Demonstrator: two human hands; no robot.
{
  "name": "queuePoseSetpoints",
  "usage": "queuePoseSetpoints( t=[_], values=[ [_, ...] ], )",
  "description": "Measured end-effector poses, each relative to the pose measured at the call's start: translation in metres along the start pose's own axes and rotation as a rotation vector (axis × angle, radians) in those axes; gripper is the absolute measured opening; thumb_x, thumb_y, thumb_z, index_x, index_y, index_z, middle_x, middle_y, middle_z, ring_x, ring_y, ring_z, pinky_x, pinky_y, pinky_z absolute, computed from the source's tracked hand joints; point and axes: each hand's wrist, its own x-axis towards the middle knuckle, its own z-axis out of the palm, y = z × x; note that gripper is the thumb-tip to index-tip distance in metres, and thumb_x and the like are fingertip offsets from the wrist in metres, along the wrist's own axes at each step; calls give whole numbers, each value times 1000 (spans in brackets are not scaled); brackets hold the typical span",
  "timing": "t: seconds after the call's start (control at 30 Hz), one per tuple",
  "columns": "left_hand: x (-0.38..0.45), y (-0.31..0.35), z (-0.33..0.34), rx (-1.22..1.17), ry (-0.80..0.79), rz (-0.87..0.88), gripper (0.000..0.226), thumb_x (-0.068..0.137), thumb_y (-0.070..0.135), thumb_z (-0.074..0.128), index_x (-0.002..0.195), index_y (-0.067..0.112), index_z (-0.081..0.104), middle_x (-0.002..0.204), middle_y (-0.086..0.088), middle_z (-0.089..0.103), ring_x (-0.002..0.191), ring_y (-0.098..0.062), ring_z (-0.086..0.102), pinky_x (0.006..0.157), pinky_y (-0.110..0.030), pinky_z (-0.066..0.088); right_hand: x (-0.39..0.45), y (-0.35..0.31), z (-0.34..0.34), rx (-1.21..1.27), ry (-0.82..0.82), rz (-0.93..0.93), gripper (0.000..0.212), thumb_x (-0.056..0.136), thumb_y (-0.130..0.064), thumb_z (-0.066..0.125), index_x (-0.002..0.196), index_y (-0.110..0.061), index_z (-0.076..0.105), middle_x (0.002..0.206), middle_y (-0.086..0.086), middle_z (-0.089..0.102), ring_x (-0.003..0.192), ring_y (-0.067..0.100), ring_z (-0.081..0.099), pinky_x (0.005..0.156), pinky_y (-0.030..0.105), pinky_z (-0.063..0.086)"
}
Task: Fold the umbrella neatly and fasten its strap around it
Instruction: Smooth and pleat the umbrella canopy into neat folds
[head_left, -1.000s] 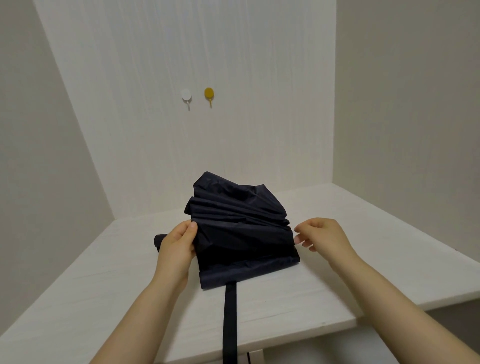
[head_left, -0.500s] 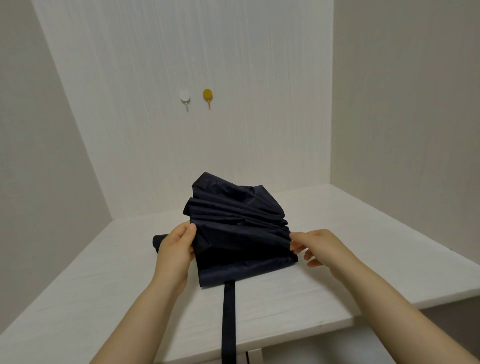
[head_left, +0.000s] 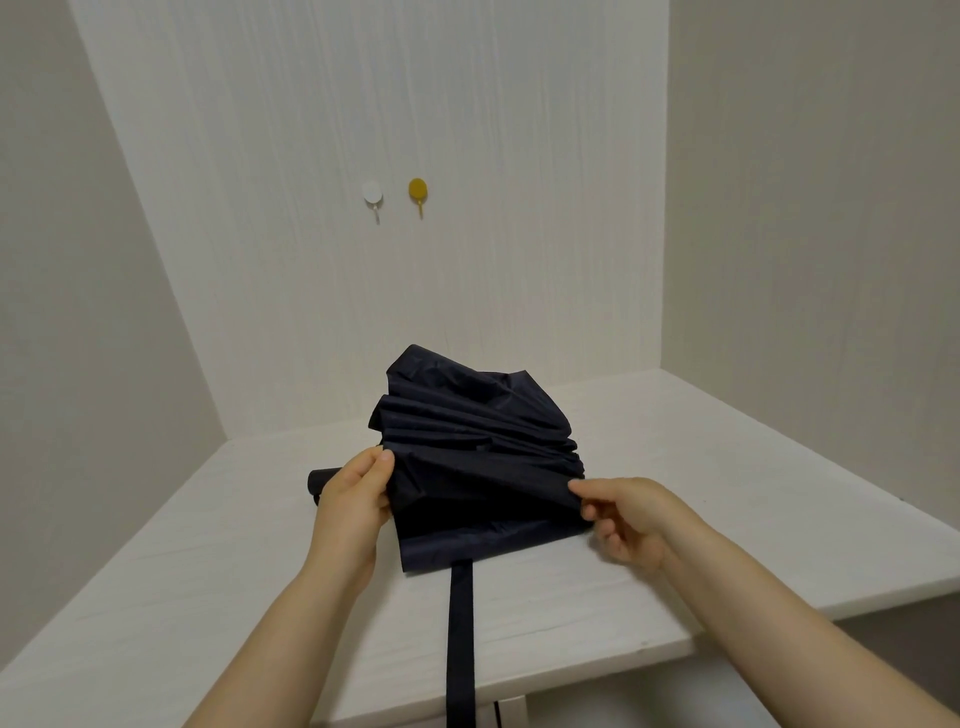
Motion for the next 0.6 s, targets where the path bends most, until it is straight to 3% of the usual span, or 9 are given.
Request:
queuePoseSetpoints(
  t=[0.13,0.27,0.37,0.6],
  values=[
    [-4,-1,-1,-17,9,-8,27,96,12,41,87,10,66,93,-7,68,86,-22,62,79,-33,49,-4,0,-5,255,51,-169,23,85,-12,60,64,-12,51,49,-3,47,28,4,32,29,12,22],
    [-7,-2,-2,-31,11,-15,26,96,12,42,89,9,66,91,-5,68,87,-21,62,80,-33,50,-12,1,-6,90,125,-294,12,84,-16,62,74,-9,61,74,2,61,47,12,38,42,20,29],
    [-8,-2,-1,-41,9,-16,26,96,12,42,89,9,66,90,-3,68,86,-21,62,81,-33,49,-14,0,-7,-32,140,-339,11,85,-20,61,79,-10,64,86,3,68,51,14,44,47,23,34],
    [-12,-4,-4,-39,9,-42,24,93,11,45,80,7,65,87,-7,65,88,-25,59,86,-41,47,-12,2,-4,-161,90,-293,8,86,-20,61,84,-13,64,74,3,64,40,9,46,43,18,34]
  ],
)
